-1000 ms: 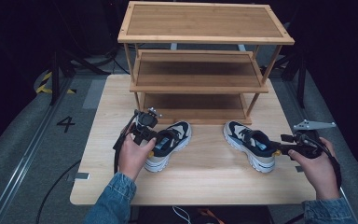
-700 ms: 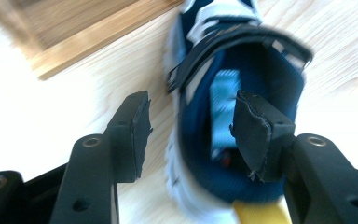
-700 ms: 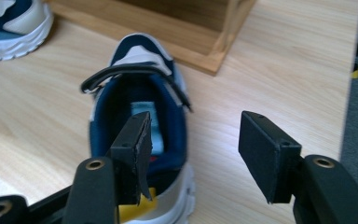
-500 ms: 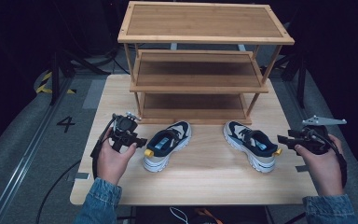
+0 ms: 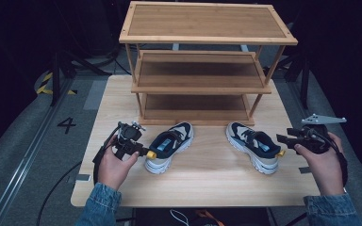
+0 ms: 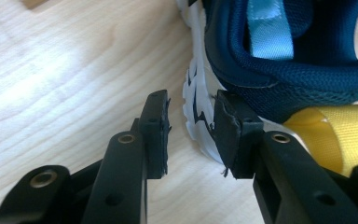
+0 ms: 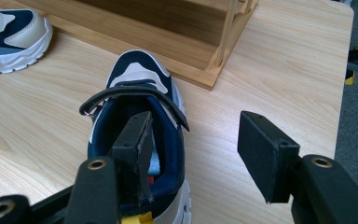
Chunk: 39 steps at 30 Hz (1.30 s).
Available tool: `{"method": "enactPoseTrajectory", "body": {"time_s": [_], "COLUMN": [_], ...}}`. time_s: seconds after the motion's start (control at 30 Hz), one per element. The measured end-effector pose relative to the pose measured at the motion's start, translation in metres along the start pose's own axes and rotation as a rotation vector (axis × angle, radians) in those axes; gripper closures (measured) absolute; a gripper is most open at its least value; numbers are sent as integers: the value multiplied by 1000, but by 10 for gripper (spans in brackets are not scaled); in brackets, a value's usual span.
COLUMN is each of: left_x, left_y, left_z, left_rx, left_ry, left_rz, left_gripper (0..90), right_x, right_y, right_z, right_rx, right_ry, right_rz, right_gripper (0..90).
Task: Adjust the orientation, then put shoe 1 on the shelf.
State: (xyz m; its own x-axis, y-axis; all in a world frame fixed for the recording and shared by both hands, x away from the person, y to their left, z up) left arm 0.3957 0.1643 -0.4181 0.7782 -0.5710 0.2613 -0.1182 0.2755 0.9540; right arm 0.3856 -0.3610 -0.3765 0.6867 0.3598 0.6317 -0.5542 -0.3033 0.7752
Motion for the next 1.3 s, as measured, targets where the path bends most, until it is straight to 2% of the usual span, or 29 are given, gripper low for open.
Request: {"method": "enactPoseTrajectory", "body": {"time_s": [0.07,0.17,0.23,0.4,0.43,0.47,0.73,0.8,0.83,0.9,1.03,1.1,1.17,1.3], "left_x": [2,8,10,17,18,21,28,28,29,27,27,28,28,31], "left_y": [-2,-5,-6,-10,-11,-12,-14,-12,-9,-2,15,22,26,28], "left_z": [6,16,19,35,39,41,50,52,52,53,59,65,72,83], "left_rx": [-28,-28,-33,-44,-51,-56,-61,-38,-29,-32,-16,-1,-1,-37], "left_ry": [-22,-89,-101,-170,-168,-192,-232,-239,-255,-251,-276,-303,-325,-364], "left_rz": [-3,-22,-26,-39,-46,-43,-61,-71,-67,-48,0,28,46,61], "left_gripper": [635,628,628,614,612,605,595,574,542,490,455,445,451,455], "right_x": [0,-1,-1,-2,-2,-3,-6,-7,-7,-7,-7,-7,-7,-7], "right_y": [1,2,3,4,4,5,10,12,12,14,14,14,14,12], "right_z": [0,0,-1,-1,-1,-1,-2,-2,-2,-1,-2,-3,-4,-7], "right_rx": [2,0,1,-2,-2,-1,-7,-8,-9,-11,-11,-9,-9,-5], "right_ry": [-5,-2,-3,-1,-1,-5,-1,-4,-1,-8,-4,-3,0,7], "right_rz": [3,3,7,8,8,5,13,13,16,18,20,20,21,16], "right_gripper": [464,463,463,463,463,463,463,463,463,463,463,463,463,463]}}
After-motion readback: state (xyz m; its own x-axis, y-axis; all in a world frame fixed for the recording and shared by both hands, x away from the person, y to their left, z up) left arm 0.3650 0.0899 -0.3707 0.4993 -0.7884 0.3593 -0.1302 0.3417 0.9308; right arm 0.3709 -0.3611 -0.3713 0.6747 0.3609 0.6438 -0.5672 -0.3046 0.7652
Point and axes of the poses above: each handheld gripper's, and its own axes: y roughly backward along the jaws, x roughly out of its top, z roughly to its right, the point moved 2 cm from there along -y, roughly forward along the jaws, and after that the axes turned 9 degrees about -z, right-handed, at the moved point
